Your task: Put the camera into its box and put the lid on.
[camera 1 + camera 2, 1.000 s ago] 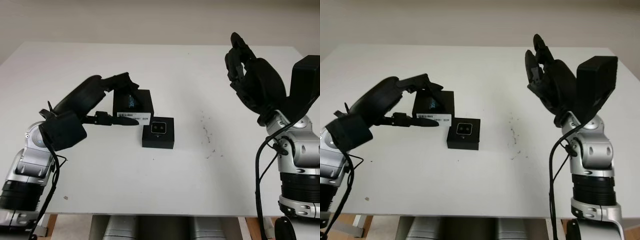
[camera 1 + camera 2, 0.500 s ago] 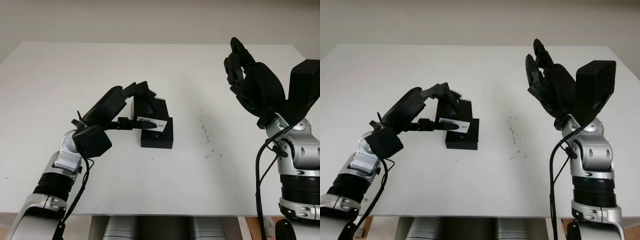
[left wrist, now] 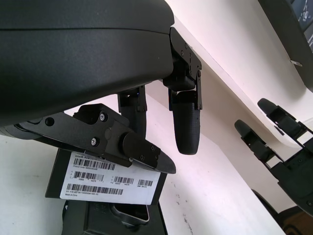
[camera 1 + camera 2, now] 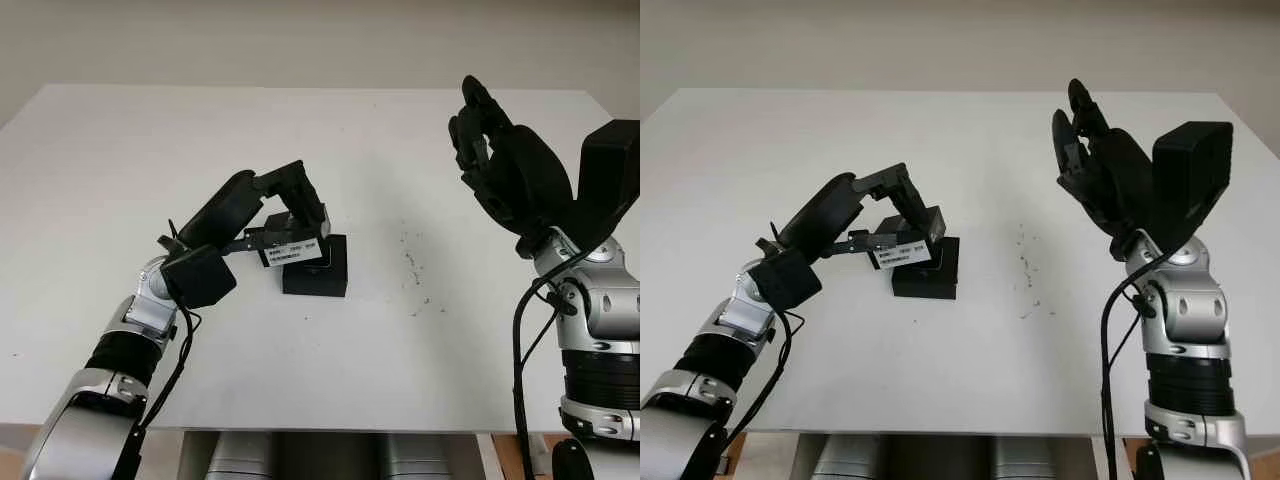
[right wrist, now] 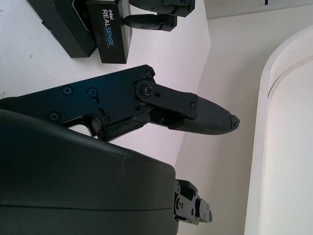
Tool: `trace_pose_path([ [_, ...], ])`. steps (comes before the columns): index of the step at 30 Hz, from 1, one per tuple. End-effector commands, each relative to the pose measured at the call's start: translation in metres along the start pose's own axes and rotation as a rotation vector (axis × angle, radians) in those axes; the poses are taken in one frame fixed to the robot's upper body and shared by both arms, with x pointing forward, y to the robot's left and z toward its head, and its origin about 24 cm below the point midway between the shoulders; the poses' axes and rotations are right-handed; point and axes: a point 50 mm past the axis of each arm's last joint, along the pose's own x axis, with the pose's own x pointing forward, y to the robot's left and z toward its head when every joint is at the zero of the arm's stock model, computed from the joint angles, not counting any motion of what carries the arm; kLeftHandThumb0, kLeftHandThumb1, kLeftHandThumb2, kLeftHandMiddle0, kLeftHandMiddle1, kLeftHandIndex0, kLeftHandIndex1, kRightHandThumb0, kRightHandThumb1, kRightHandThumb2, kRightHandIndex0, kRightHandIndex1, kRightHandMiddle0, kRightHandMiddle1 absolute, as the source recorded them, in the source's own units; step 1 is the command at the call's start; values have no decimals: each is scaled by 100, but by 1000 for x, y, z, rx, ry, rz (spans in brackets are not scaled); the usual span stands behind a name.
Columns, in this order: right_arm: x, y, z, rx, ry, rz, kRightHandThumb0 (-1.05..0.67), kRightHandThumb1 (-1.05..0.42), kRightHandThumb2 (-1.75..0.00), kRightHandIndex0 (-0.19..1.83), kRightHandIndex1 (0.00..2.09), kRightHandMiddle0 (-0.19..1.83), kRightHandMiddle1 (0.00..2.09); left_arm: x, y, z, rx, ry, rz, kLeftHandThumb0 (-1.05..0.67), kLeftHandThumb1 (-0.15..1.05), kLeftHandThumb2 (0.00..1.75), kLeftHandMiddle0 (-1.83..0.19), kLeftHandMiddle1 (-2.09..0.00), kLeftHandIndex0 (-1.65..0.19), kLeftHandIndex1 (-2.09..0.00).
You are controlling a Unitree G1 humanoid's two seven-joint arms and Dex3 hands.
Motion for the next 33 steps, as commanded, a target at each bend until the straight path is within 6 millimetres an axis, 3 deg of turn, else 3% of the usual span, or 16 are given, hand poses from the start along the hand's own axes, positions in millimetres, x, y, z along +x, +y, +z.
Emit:
trace_pose_path([
  [1,-2,-5,6,-22,-26,-11,-73,-105,-65,-15,5,-15,5,0,-4,-1,-14,2,-28,-15,99,5,-46,-157,-39,-153],
  [8,-2,-3,5,-49,-21,-9,-73,-105,-66,-15,5,-14,5,-1,13,9,-128,-31,-59,-19,100,5,-29,-151,-25,-150],
  [12,-1,-1,4,-43,-20,-13,-71,-105,-66,-15,5,-14,5,-3,34,22,-180,-14,-44,-40,95,5,-15,-123,-10,-124],
  [16,-1,-1,3,-40,-17,-17,-68,-105,-68,-14,5,-14,6,-5,55,44,-217,-41,-33,-54,93,5,16,-150,13,-132],
  [22,0,-1,0,-29,-10,-15,-66,-105,-69,-14,5,-14,6,-6,68,68,-310,-81,-44,-59,93,5,19,-155,19,-141],
  [28,-1,0,-1,-34,-5,-7,-63,-105,-70,-15,5,-14,5,-5,75,77,-323,-91,-39,-56,94,6,19,-147,19,-140],
  [31,-1,-1,-1,-23,-9,-4,-63,-105,-70,-15,5,-15,5,-1,83,74,-276,-42,-51,-61,94,5,19,-122,19,-121],
  [33,0,-1,-1,-21,-12,-6,-64,-105,-70,-15,5,-15,5,6,94,68,-204,30,-89,-69,94,5,19,-84,19,-88],
])
